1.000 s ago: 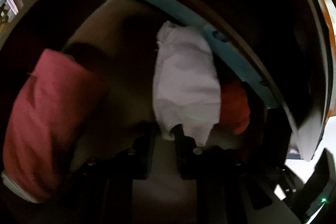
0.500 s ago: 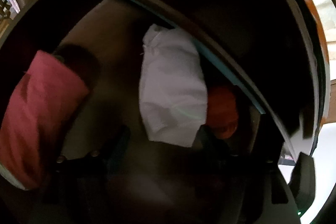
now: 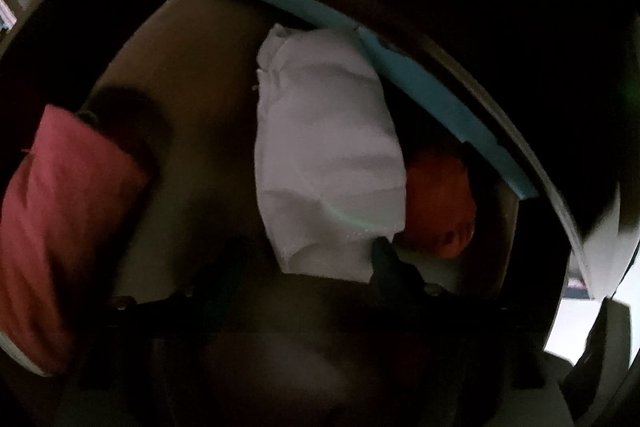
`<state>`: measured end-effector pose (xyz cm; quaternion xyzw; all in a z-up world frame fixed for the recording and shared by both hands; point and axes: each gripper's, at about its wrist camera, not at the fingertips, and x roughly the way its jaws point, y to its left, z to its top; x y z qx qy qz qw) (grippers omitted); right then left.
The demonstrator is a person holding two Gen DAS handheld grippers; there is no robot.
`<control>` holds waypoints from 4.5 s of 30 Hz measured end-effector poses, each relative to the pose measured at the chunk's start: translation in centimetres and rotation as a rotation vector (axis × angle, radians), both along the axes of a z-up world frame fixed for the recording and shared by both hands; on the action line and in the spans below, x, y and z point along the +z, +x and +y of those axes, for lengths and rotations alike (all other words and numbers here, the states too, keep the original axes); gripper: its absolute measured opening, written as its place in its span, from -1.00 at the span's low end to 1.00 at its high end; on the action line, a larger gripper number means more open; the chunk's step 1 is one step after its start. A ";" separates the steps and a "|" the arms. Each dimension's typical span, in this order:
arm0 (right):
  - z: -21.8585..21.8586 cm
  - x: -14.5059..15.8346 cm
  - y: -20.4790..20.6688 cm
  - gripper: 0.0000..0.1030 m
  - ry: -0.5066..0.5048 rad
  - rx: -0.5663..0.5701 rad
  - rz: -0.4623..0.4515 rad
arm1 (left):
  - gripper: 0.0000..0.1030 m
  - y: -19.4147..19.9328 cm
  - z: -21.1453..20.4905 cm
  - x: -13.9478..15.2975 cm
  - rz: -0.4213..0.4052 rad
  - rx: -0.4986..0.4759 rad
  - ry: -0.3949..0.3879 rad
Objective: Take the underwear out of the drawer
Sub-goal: 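Reach both tools into the drawer toward the white underwear and red socks, then grasp the pale pink-white underwear with the left tool while the right grasps a dark red sock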
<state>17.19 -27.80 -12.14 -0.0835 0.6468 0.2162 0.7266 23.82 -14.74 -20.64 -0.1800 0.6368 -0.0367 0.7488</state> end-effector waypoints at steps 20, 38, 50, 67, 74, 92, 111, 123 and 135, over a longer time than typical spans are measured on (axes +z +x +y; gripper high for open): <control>-7.7 4.6 -1.1 -0.25 0.138 -0.256 -0.074 | -0.88 -0.2 0.0 -1.6 0.043 -0.309 0.111; -1.3 7.3 0.8 -0.09 0.218 -0.212 -0.242 | -0.42 -2.4 5.6 1.0 -0.067 -0.303 0.233; 10.1 3.4 5.8 -0.09 0.021 0.076 -0.207 | -0.05 -4.8 11.0 6.8 -0.142 -0.396 0.221; 10.9 1.3 4.3 -0.72 0.110 0.246 0.016 | 0.34 -5.3 10.3 7.2 -0.108 -0.450 0.217; 11.8 5.0 5.8 -0.70 0.057 0.268 -0.324 | 0.34 -5.0 11.2 7.0 -0.086 -0.429 0.175; 8.6 -4.6 6.8 -0.62 0.270 0.242 0.148 | 0.34 -4.8 10.6 7.0 -0.080 -0.411 0.104; 4.0 -5.3 6.6 0.29 0.015 -0.144 -0.142 | 0.34 -2.6 1.5 1.8 0.096 -0.392 0.097; 9.3 -13.0 8.8 0.30 -0.129 -0.057 -0.070 | 0.63 -2.5 -0.5 0.6 0.134 -0.387 0.193; 9.7 -13.7 8.2 -0.40 -0.014 -0.115 -0.114 | -0.57 -2.9 0.8 1.7 0.074 -0.480 -0.018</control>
